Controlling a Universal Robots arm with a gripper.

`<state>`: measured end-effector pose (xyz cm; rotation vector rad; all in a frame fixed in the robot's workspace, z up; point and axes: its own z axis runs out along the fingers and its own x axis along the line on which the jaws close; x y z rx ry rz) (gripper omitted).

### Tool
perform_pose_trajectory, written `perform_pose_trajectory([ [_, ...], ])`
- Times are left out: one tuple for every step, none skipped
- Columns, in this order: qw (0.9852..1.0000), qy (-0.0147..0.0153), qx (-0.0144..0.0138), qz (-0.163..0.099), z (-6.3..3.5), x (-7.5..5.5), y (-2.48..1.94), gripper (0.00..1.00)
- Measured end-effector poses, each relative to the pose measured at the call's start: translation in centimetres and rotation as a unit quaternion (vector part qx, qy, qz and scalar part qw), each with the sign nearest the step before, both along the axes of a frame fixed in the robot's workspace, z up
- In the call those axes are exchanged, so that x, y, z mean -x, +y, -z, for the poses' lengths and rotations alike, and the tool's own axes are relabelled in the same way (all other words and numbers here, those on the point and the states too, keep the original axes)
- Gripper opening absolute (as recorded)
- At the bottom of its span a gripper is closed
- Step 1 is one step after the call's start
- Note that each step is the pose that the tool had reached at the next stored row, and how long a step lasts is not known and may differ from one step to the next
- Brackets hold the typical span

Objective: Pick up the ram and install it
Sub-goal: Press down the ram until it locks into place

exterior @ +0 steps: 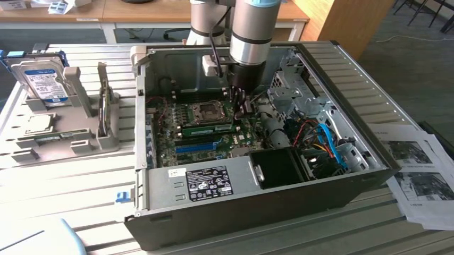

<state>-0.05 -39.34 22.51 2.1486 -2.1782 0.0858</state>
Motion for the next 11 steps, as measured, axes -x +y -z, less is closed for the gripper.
perform_pose_trajectory([
  [1.0, -0.0001, -0.0001, 0.0, 0.01, 0.0, 0.02, 0.09],
  [1.0, 0.0, -0.0001, 0.0, 0.01, 0.0, 0.05, 0.09],
  [1.0, 0.0, 0.0, 0.0, 0.01, 0.0, 0.07, 0.09],
  [1.0, 0.0, -0.0001, 0.0, 0.01, 0.0, 0.1, 0.09],
  [1.0, -0.0001, -0.0001, 0.0, 0.01, 0.0, 0.12, 0.09],
  [1.0, -0.0001, 0.0, 0.0, 0.01, 0.0, 0.13, 0.09],
  [1.0, -0.0001, -0.0001, 0.0, 0.01, 0.0, 0.15, 0.09],
  [1.0, -0.0001, -0.0001, 0.0, 0.02, 0.0, 0.17, 0.09],
  [1.0, -0.0001, -0.0001, 0.0, 0.02, 0.0, 0.18, 0.09],
  [1.0, -0.0001, -0.0001, 0.0, 0.02, 0.0, 0.18, 0.09],
  [1.0, -0.0001, -0.0001, 0.0, 0.02, 0.0, 0.19, 0.09],
])
